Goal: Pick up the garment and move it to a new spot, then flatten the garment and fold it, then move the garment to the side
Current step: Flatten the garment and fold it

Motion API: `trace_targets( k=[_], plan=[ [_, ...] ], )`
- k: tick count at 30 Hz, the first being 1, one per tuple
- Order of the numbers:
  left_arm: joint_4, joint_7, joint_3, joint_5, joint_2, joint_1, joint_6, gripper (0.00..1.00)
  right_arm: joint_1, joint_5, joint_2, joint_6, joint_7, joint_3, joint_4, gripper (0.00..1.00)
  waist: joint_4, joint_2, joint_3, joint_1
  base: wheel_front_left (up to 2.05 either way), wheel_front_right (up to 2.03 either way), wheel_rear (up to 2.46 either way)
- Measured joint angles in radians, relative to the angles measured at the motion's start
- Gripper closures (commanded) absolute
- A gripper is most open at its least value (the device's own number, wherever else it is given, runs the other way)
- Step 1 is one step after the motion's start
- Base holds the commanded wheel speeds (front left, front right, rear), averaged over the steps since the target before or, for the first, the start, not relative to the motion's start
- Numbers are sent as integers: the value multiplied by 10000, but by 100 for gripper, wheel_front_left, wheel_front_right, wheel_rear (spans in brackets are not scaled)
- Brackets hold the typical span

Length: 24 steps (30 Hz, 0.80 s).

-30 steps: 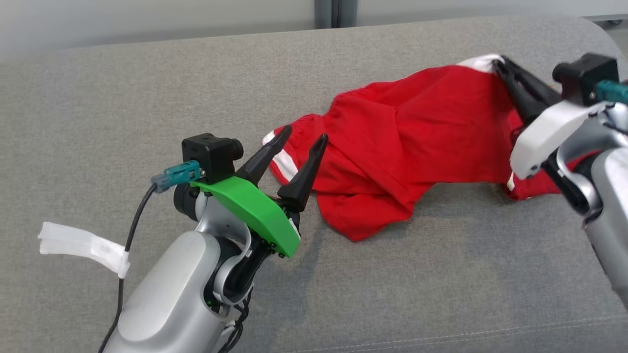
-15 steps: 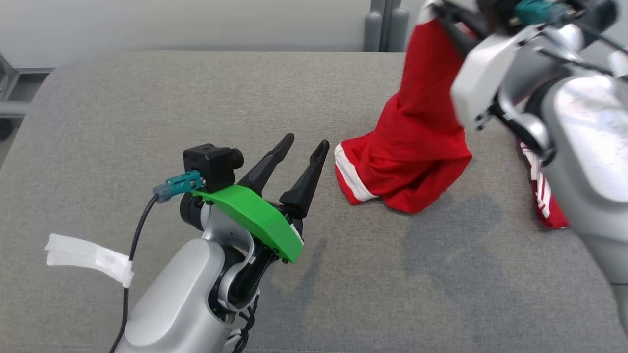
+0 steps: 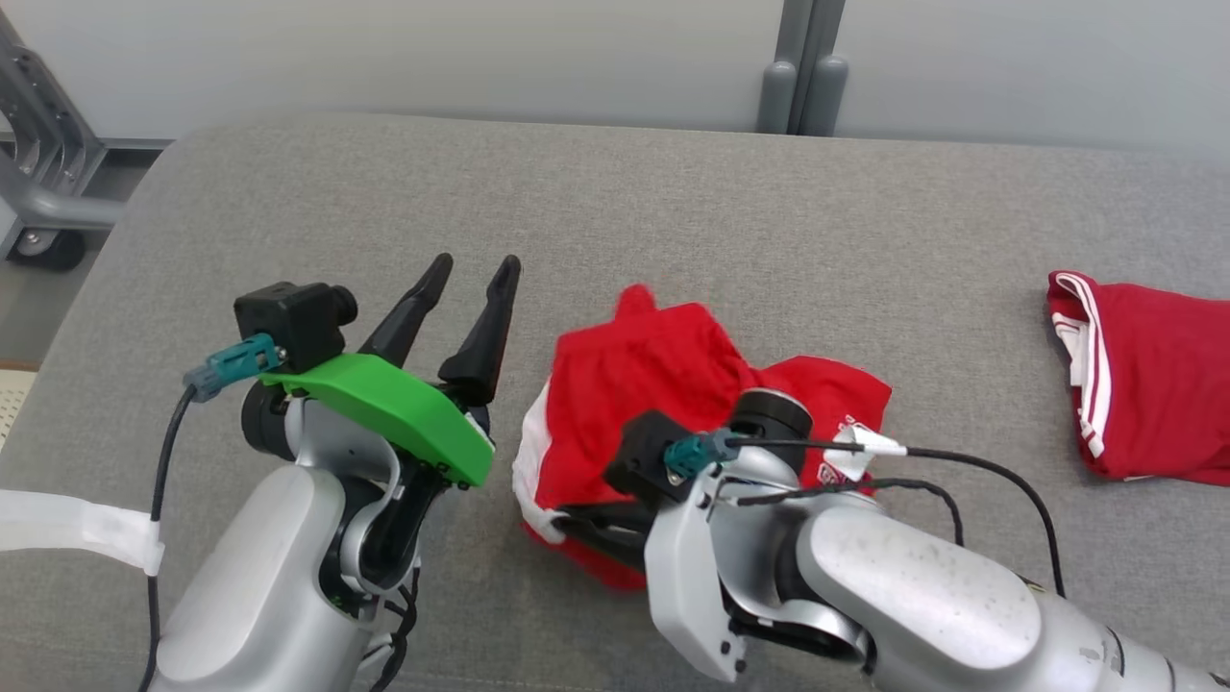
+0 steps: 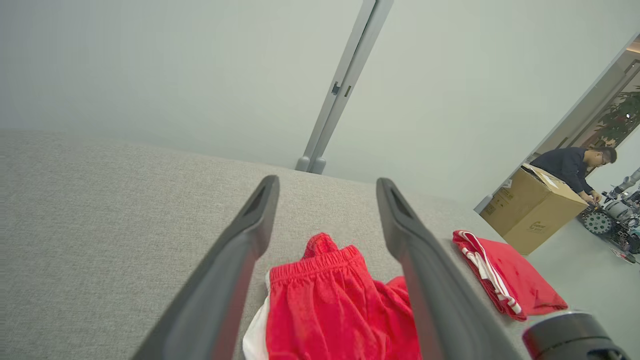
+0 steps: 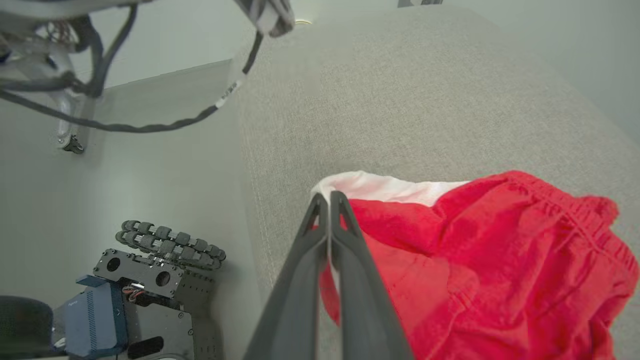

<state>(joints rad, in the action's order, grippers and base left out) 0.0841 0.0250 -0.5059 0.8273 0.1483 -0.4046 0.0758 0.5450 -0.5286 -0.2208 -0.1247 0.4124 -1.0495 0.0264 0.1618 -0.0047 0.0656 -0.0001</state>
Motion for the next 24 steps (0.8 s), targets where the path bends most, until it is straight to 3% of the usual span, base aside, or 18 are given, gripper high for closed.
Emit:
trace_targets(
  k=[3, 12, 19, 24],
  plan=[
    [-2, 17, 180, -54, 242, 10, 65, 0, -547, -272, -698, 0, 209, -17, -251, 100, -261, 0, -4, 0, 0, 0, 0],
    [123, 623, 232, -130, 715, 203, 128, 0, -1367, -339, -2215, 46, 284, 1216, -495, 100, -1305, 0, 142, 0, 0, 0, 0],
    [562, 1350, -301, -422, 1191, 163, 84, 0, -2055, -456, -2483, 316, 119, 1457, -633, 100, -1985, 0, 556, 0, 0, 0, 0],
    [915, 1822, -738, -978, 1983, -73, -349, 0, -2085, -391, -2736, 497, -123, 1818, -623, 100, -2282, 0, 1047, 0, 0, 0, 0]
  ],
)
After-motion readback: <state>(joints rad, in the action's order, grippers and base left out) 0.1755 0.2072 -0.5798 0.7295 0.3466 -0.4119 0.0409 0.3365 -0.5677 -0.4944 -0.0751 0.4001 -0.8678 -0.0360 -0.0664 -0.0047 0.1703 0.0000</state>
